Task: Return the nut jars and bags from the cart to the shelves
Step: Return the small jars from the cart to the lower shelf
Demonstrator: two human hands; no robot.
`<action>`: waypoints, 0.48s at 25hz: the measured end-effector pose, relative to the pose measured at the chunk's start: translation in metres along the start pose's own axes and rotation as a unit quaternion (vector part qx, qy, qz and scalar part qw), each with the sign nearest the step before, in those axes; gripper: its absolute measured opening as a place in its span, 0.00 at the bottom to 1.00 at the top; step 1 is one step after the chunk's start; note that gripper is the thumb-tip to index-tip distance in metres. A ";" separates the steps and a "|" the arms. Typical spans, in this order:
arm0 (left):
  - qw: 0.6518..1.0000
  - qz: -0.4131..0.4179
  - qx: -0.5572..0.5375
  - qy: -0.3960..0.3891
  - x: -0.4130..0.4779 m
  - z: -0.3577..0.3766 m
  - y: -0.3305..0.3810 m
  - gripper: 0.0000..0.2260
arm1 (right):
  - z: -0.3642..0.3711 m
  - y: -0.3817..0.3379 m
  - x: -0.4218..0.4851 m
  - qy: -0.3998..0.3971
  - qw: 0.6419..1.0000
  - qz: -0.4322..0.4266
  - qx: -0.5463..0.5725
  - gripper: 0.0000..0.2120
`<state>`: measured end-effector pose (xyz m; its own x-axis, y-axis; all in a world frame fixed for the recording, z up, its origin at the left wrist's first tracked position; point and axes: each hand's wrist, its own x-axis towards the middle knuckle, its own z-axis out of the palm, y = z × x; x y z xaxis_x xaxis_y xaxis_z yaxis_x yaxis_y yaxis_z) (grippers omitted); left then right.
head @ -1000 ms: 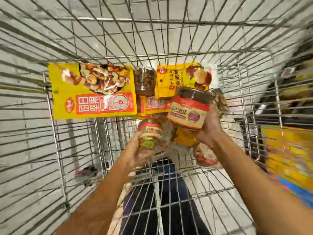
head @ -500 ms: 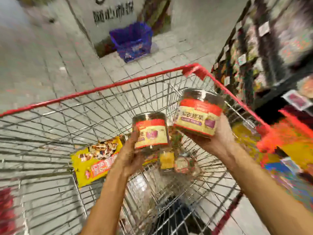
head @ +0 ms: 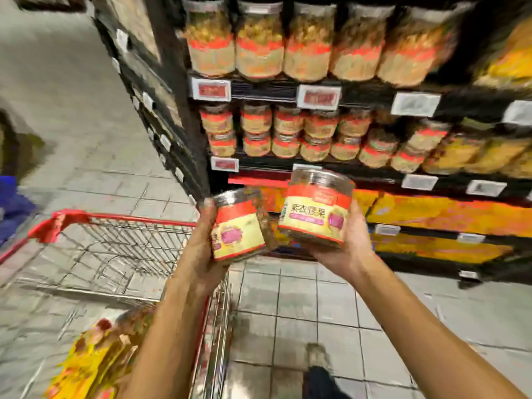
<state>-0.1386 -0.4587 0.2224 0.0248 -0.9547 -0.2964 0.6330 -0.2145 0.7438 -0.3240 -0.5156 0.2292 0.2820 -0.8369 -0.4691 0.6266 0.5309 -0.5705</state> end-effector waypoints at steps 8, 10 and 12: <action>0.998 -0.025 0.026 0.057 0.167 0.089 -0.067 0.26 | -0.092 -0.107 0.099 0.036 0.999 -0.004 0.002 0.28; 0.997 -0.016 0.043 0.060 0.202 0.101 -0.075 0.26 | -0.104 -0.118 0.121 0.041 0.999 -0.008 0.021 0.28; 0.993 0.021 0.049 0.110 0.238 0.109 -0.084 0.33 | -0.119 -0.119 0.144 0.041 0.998 -0.025 0.038 0.29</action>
<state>-0.2703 -0.6907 0.1548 0.2247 -0.8973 -0.3799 0.5505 -0.2048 0.8093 -0.4448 -0.6832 0.1492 0.1894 -0.8470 -0.4967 0.6929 0.4737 -0.5436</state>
